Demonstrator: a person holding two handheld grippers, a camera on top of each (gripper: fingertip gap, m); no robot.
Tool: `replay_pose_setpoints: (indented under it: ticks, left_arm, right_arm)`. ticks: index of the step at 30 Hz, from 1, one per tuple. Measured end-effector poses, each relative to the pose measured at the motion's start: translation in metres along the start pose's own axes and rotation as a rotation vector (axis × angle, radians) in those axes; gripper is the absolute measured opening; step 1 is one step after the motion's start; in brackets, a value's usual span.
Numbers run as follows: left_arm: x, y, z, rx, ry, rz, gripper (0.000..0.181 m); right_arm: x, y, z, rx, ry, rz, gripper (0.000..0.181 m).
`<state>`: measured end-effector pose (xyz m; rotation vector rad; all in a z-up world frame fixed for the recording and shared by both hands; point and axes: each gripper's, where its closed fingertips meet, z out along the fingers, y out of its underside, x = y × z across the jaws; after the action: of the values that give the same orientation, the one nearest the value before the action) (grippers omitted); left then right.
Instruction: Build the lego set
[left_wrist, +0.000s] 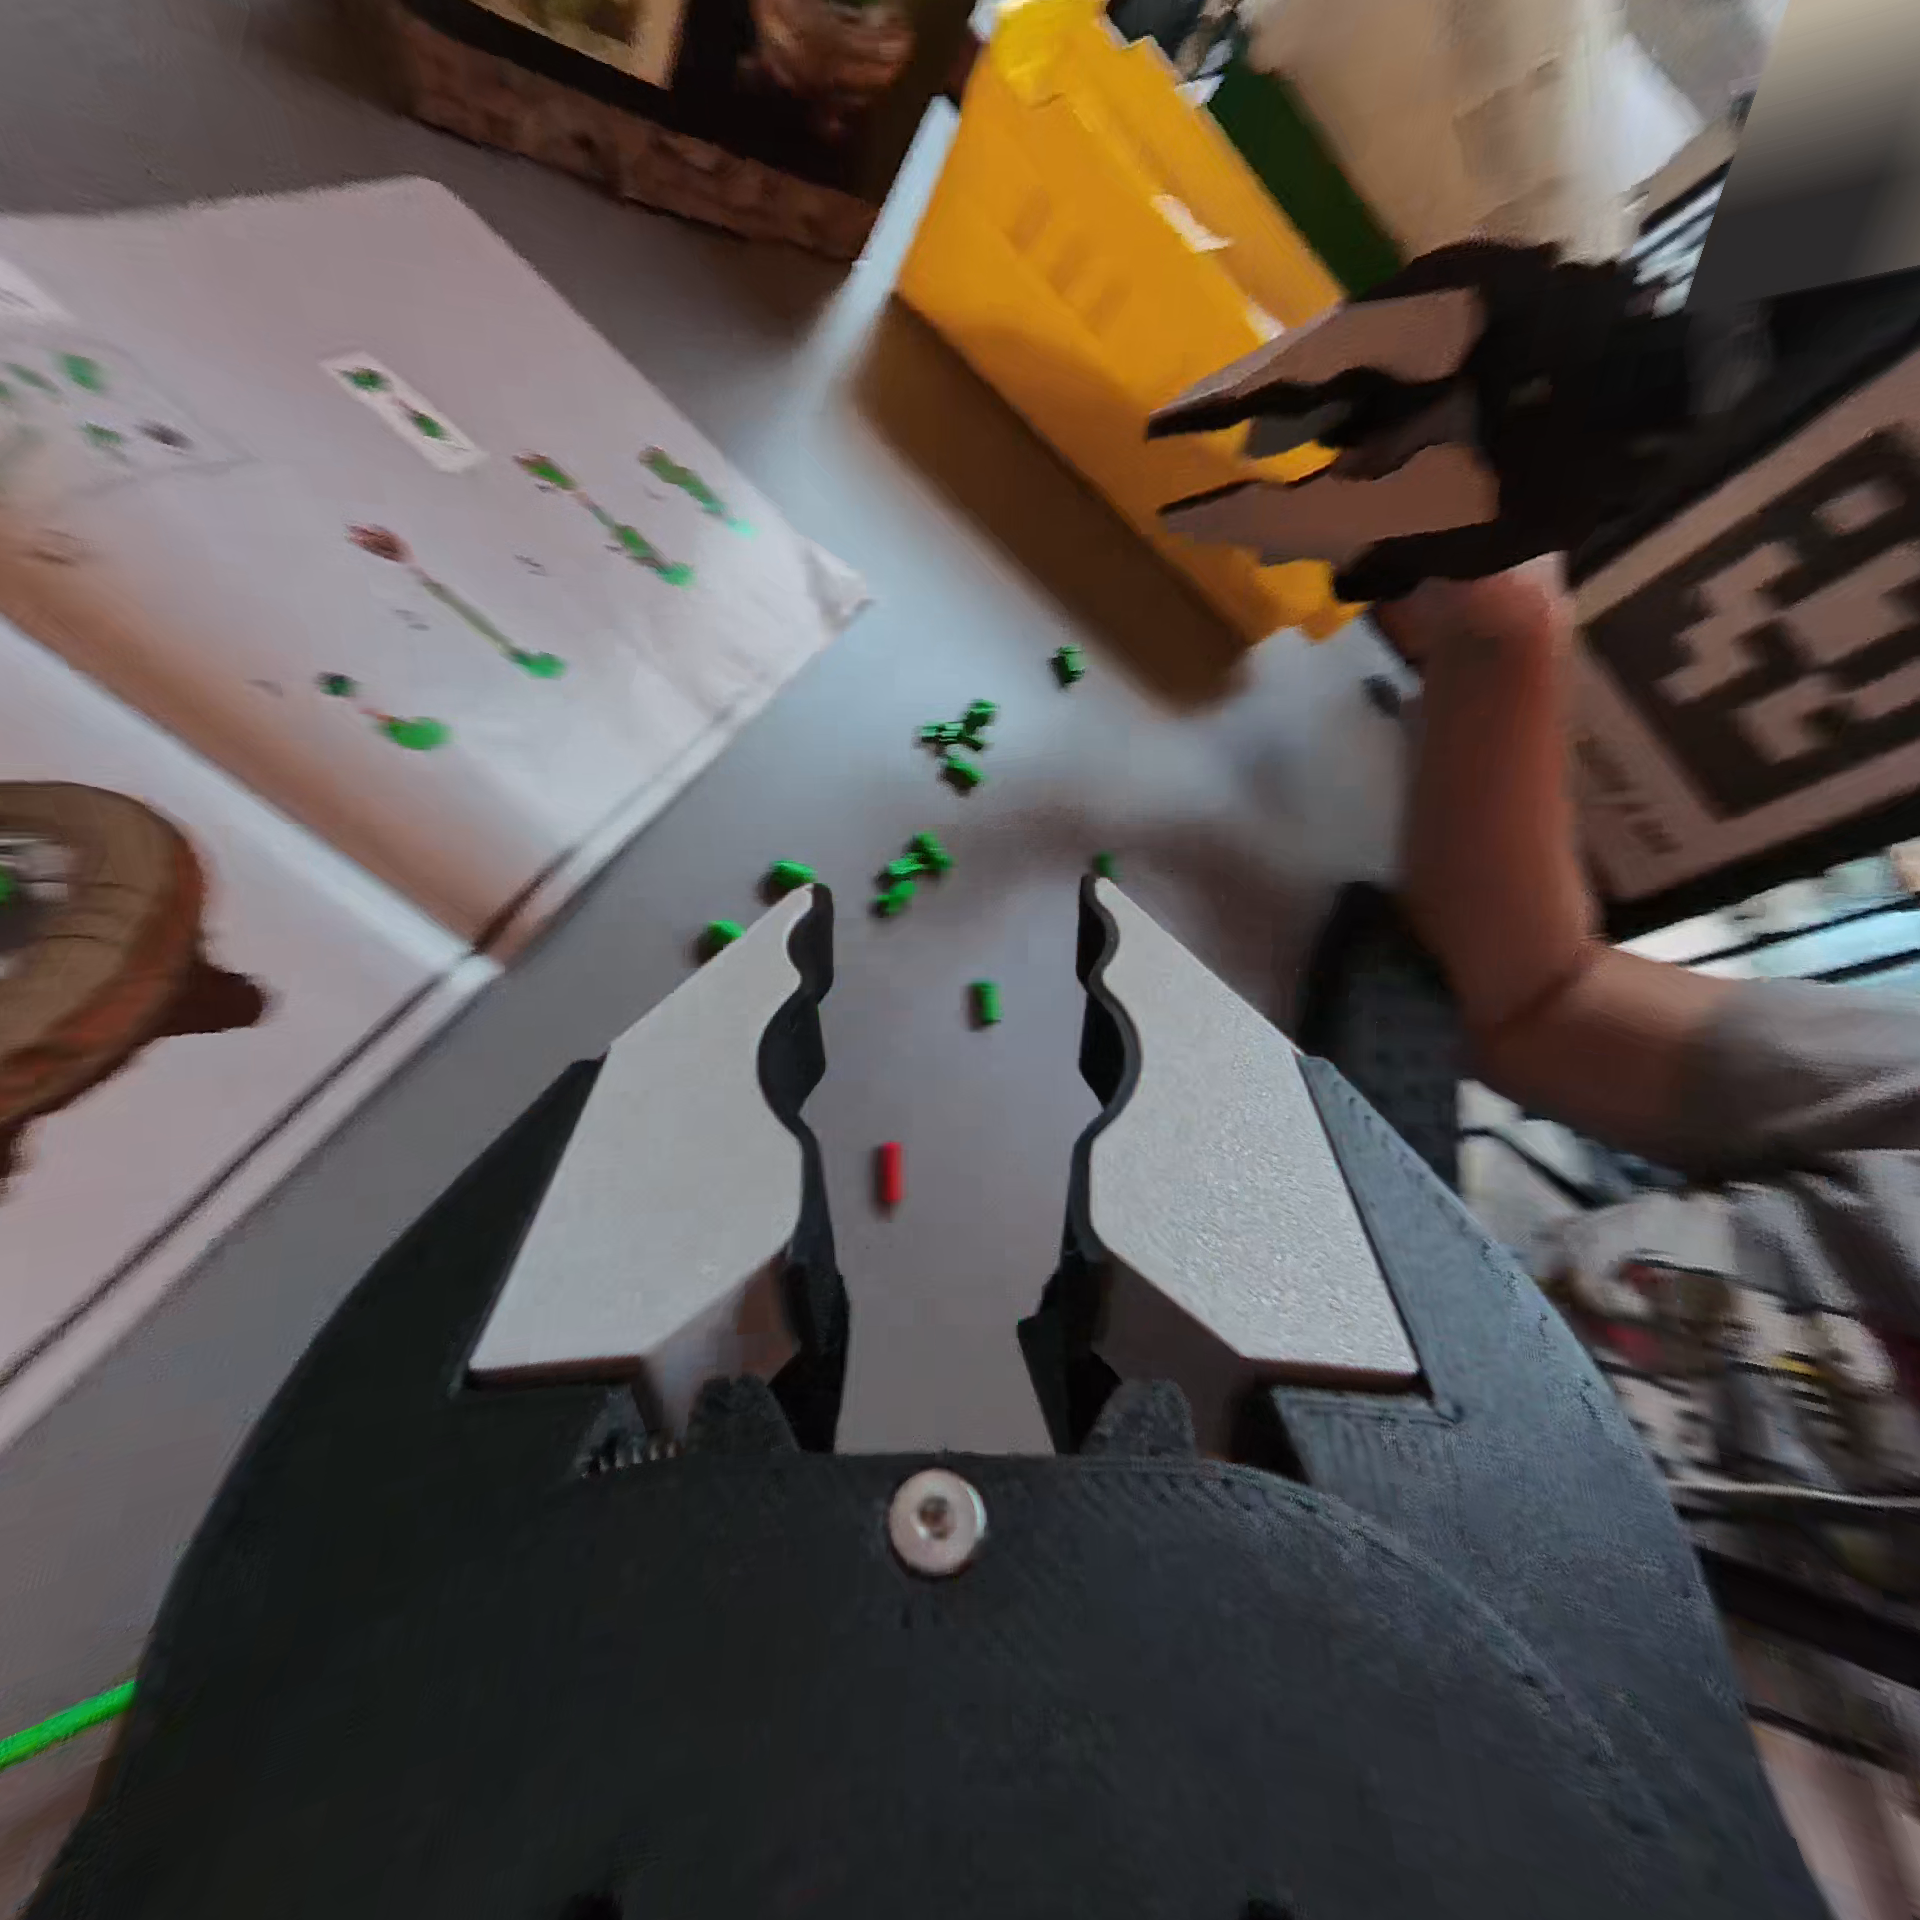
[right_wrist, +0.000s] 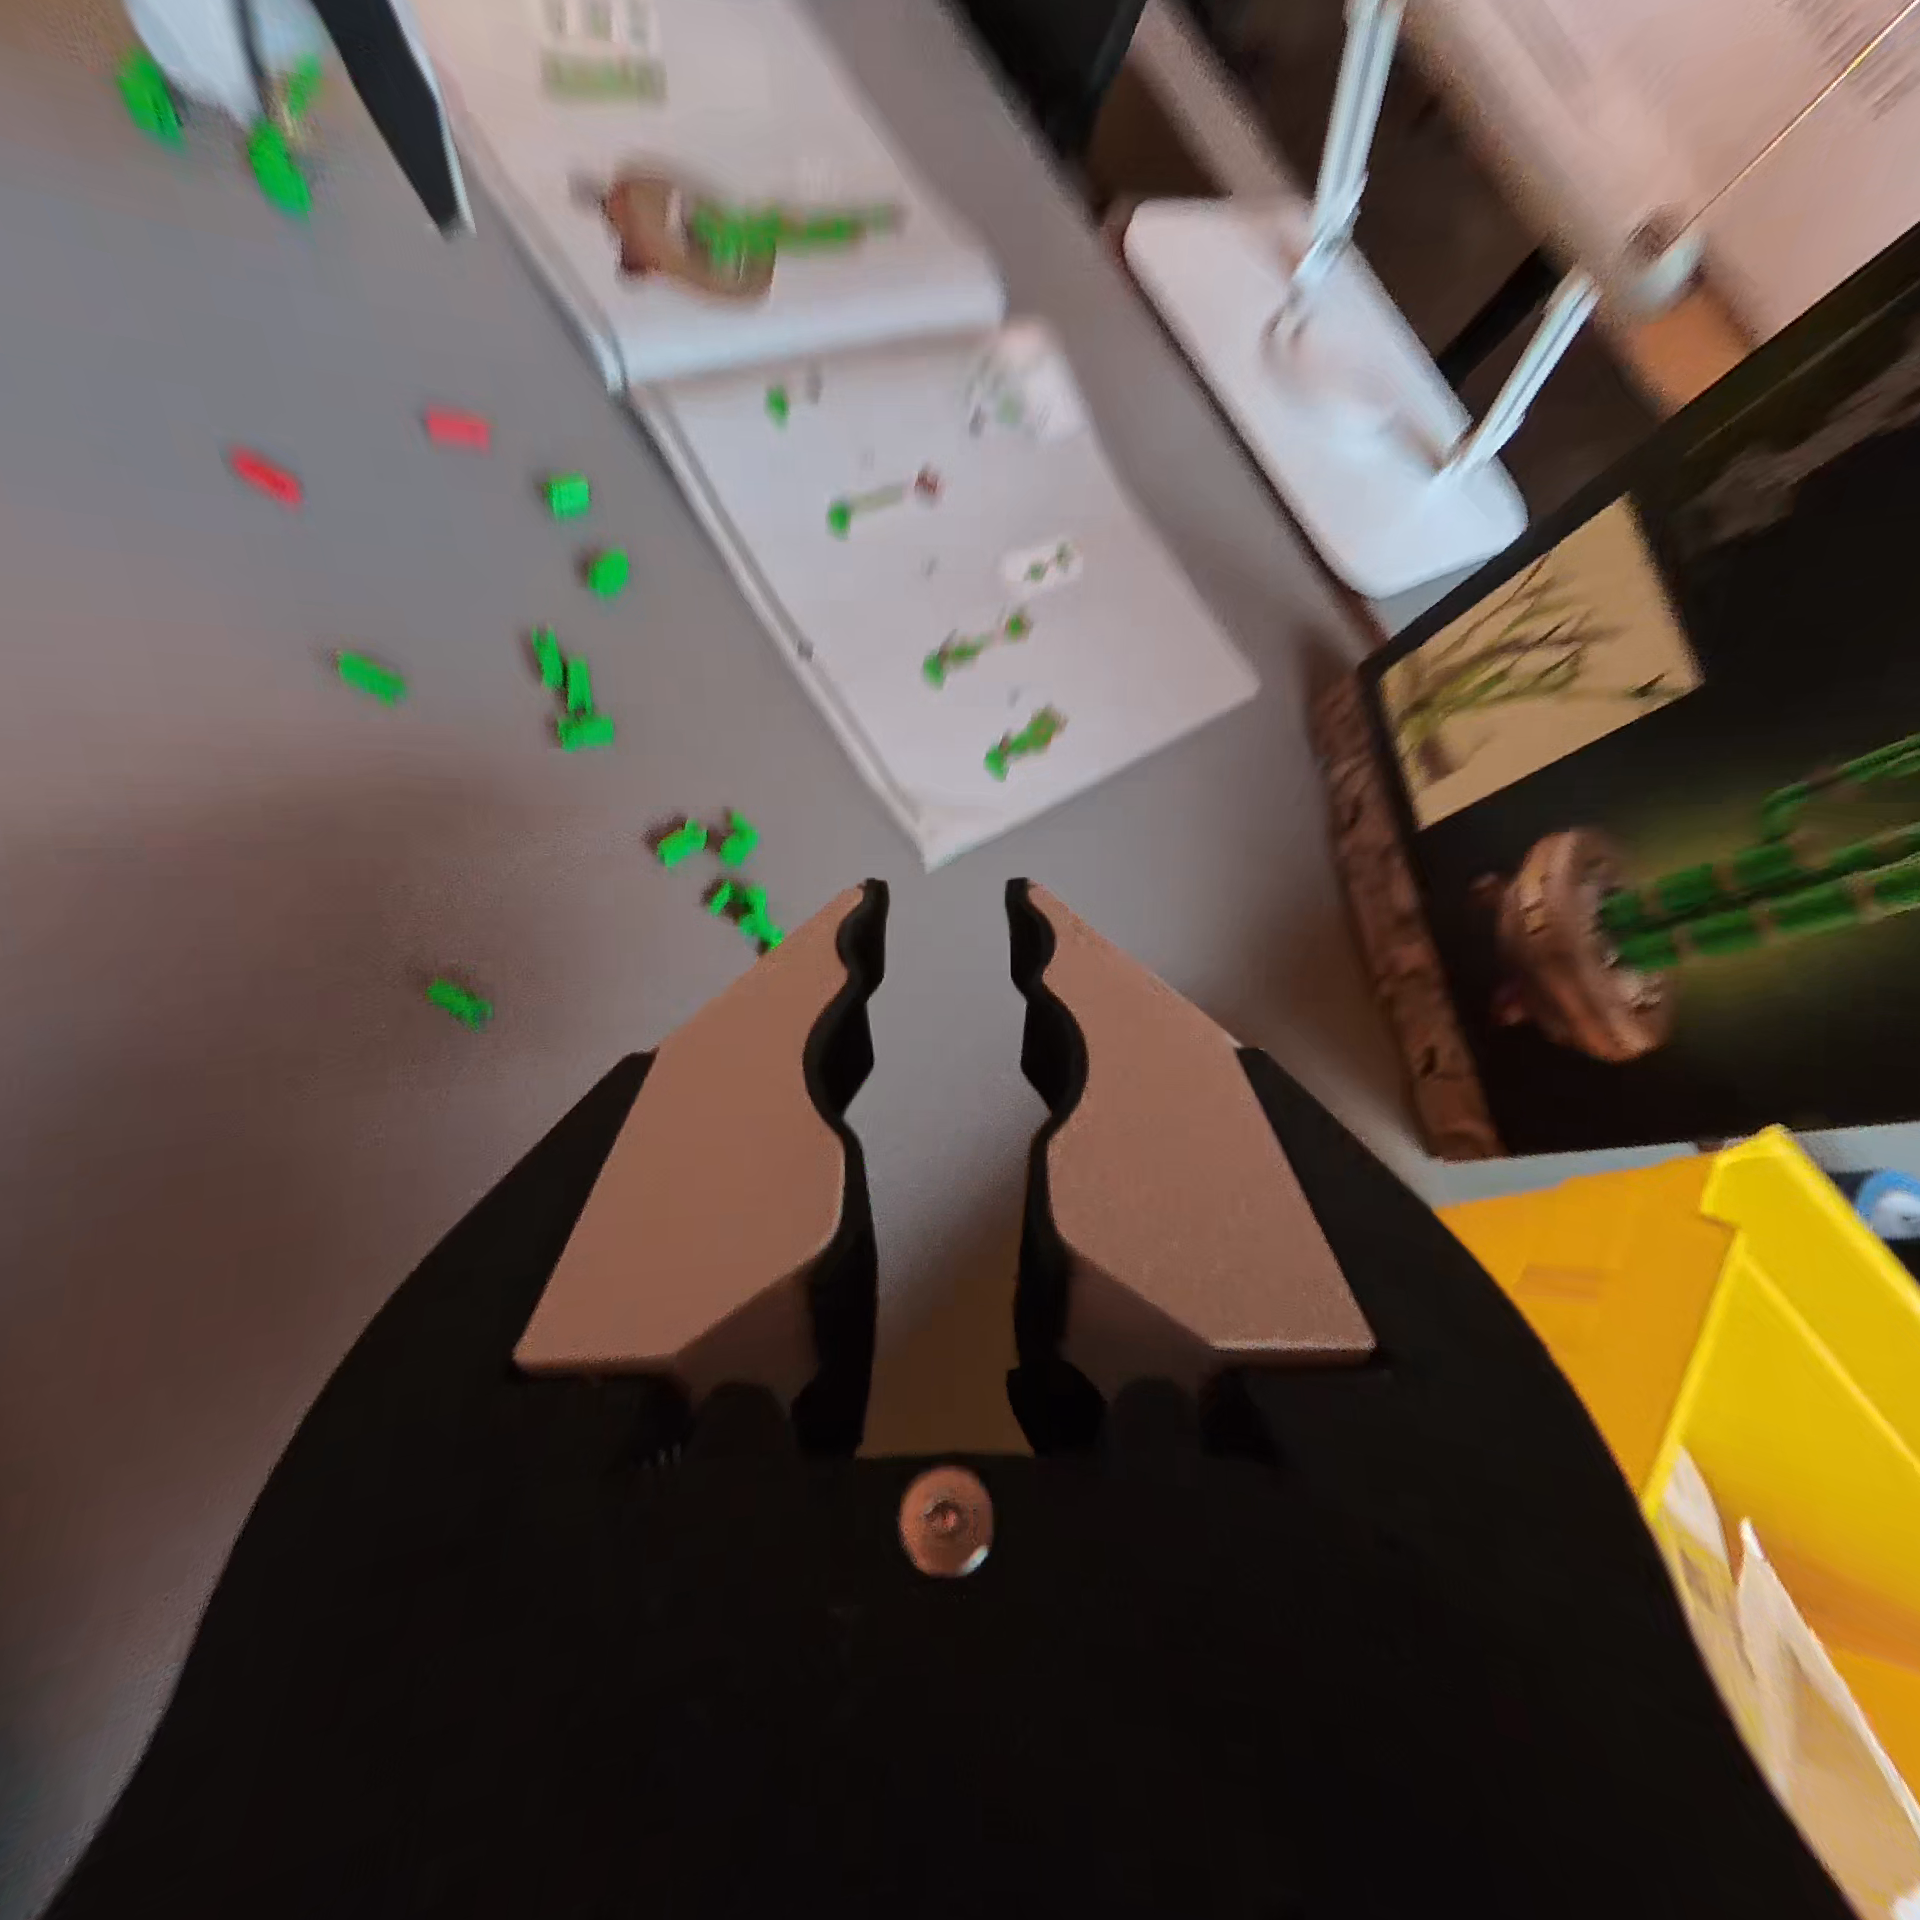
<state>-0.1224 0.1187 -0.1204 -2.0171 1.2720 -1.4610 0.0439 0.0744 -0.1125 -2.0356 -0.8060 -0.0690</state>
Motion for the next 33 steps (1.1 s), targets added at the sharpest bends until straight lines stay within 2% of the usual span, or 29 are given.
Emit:
replay_pose_setpoints:
  ticks: [2,6,12,16,20,24,28,31,33]
  left_arm:
    - [-0.015,-0.001,-0.001,-0.017,-0.150,0.143,0.045]
    - [-0.023,0.004,0.007,-0.058,-0.242,0.237,0.039]
    - [-0.054,0.025,0.021,-0.152,-0.290,0.126,0.030]
    - [-0.057,0.029,0.031,-0.142,-0.269,-0.002,0.029]
    - [-0.061,0.032,0.035,-0.165,-0.329,0.009,0.027]
    - [-0.059,0.031,0.039,-0.186,-0.317,0.067,0.027]
    - [-0.054,0.016,0.033,-0.195,-0.266,0.287,0.030]
    - [-0.039,0.007,0.031,-0.195,-0.147,0.416,0.029]
    - [-0.034,0.014,0.032,-0.266,-0.080,0.461,0.031]
  right_arm:
    - [0.007,-0.014,-0.001,0.068,0.064,0.003,0.019]
    - [0.007,-0.009,0.010,0.024,0.108,-0.036,0.017]
    - [0.007,0.003,0.019,-0.051,0.126,-0.063,0.017]
    - [0.005,0.003,0.019,-0.057,0.126,-0.068,0.016]
    - [0.005,0.003,0.019,-0.065,0.132,-0.078,0.016]
    - [0.004,0.003,0.019,-0.074,0.135,-0.094,0.016]
    - [0.001,0.003,0.019,-0.081,0.126,-0.112,0.016]
    - [-0.002,0.003,0.020,-0.084,0.113,-0.127,0.016]
    - [-0.006,0.004,0.021,-0.089,0.099,-0.148,0.016]
